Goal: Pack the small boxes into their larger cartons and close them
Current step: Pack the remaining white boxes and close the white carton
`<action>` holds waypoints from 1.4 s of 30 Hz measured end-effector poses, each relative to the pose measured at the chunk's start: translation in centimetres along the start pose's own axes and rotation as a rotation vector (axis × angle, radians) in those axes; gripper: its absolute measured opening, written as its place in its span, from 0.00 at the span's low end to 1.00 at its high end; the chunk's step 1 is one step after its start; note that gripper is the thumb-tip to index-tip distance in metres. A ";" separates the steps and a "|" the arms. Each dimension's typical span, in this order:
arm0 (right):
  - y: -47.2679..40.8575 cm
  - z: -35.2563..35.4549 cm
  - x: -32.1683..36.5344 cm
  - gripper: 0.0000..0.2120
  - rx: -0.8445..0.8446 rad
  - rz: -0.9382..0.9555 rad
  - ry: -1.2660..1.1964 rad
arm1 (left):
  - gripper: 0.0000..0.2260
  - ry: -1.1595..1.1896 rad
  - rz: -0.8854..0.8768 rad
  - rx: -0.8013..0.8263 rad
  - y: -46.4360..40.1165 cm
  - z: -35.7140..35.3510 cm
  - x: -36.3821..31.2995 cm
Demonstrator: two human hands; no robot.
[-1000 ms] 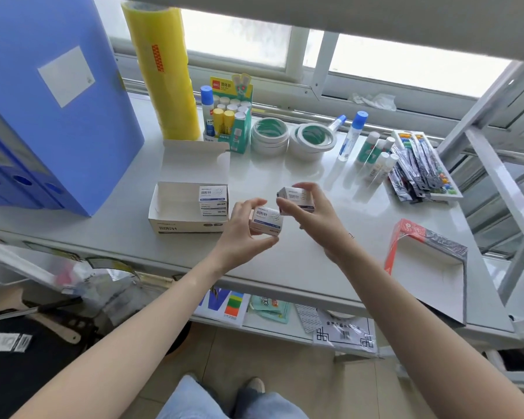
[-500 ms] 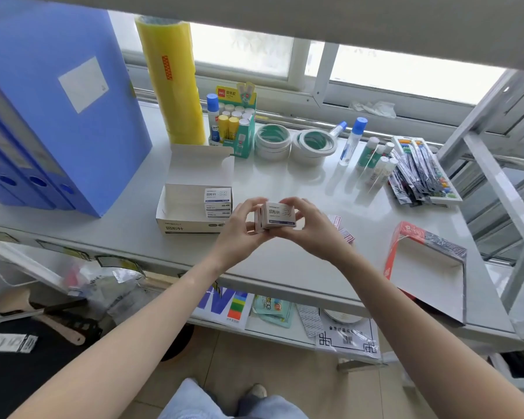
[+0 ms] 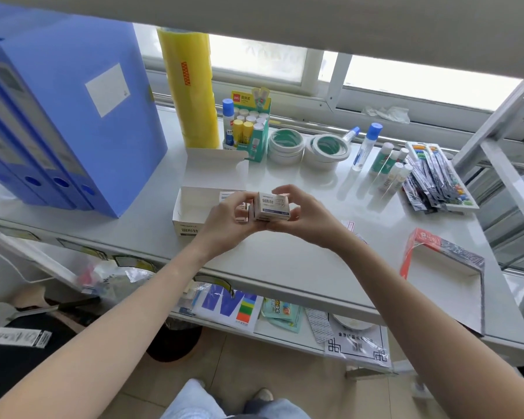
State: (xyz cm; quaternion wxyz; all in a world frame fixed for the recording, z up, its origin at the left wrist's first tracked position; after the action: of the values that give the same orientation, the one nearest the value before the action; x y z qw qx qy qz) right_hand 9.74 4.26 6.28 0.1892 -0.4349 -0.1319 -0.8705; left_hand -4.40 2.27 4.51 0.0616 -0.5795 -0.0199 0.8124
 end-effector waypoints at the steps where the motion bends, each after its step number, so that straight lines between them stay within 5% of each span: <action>1: -0.4 -0.3 0.4 0.25 0.021 0.014 0.008 | 0.23 -0.001 0.007 0.000 0.0 0.6 0.1; 11: -5.8 -5.2 6.0 0.23 0.013 0.220 0.374 | 0.20 0.002 0.091 -0.066 -0.1 8.0 2.0; 18: -9.7 -8.1 6.8 0.20 0.014 0.189 0.644 | 0.30 -0.293 0.146 -0.073 -0.6 11.8 4.5; 22: -11.1 -9.8 6.0 0.20 0.054 0.140 0.736 | 0.23 -0.634 0.127 -0.018 -1.7 12.3 5.5; 29: -11.8 -11.0 4.5 0.26 0.033 0.097 0.963 | 0.26 -0.961 0.144 0.008 -3.6 11.3 6.3; 36: -11.2 -9.8 3.3 0.36 -0.108 0.071 0.800 | 0.28 -0.940 0.174 -0.053 -3.7 10.6 6.8; 42: -10.3 -7.8 -0.1 0.61 -0.192 -0.162 0.493 | 0.52 -0.710 0.366 0.000 -3.4 10.5 7.8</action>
State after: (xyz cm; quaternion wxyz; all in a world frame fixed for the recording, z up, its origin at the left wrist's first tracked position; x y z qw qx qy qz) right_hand -0.31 10.44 0.90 0.1033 -0.2139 -0.0330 -0.9708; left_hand -16.59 7.00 0.98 -0.0950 -0.2568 0.0637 0.9597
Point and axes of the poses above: each hand's wrist, its own y-axis away from the middle knuckle, its own z-axis out of the back of the hand, x = y × z, the point moved 7 cm from there along -y, towards the middle knuckle, and after that the axes turned 3 degrees about y, right-handed, at the moved point
